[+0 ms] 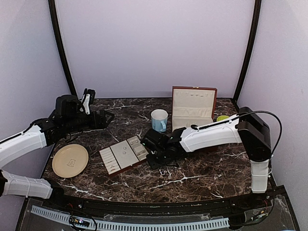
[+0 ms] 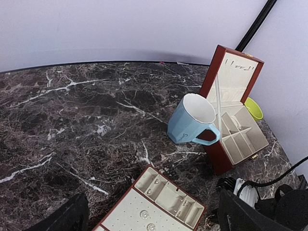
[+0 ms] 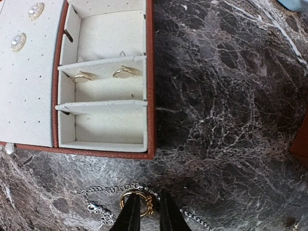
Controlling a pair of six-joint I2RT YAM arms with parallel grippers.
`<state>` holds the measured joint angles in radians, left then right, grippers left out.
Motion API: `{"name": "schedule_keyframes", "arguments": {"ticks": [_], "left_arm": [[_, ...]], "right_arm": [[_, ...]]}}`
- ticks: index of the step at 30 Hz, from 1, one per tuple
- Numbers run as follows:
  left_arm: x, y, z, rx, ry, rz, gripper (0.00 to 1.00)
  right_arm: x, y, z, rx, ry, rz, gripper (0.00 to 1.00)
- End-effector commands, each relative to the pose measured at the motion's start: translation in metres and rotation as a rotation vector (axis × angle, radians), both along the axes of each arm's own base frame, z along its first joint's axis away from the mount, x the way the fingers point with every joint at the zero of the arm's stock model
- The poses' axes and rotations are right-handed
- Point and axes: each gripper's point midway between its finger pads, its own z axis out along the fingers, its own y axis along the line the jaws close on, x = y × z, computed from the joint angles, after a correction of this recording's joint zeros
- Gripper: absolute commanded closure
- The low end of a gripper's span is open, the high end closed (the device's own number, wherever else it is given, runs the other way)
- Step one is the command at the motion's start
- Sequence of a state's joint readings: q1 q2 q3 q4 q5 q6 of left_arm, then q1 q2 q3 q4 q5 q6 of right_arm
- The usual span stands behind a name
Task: Organize the mixed jewelry
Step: Pick up the ring from the center of the board.
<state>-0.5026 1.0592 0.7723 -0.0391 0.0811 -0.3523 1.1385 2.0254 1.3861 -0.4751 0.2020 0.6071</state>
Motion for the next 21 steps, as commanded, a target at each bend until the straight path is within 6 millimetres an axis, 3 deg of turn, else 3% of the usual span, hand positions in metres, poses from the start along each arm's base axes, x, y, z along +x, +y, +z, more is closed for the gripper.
{"name": "schedule_keyframes", "arguments": {"ticks": [1, 13, 21], "left_arm": [[-0.001, 0.0, 0.005, -0.019, -0.022, 0.0, 0.04], [-0.001, -0.001, 0.004, -0.02, -0.02, -0.003, 0.04], [0.0, -0.001, 0.002, -0.014, -0.013, -0.003, 0.04]], "right_arm": [[-0.006, 0.003, -0.006, -0.031, 0.004, 0.026, 0.84], [-0.008, 0.001, -0.017, -0.072, 0.001, 0.036, 0.87], [0.0, 0.002, -0.004, -0.072, -0.048, 0.02, 0.98]]}}
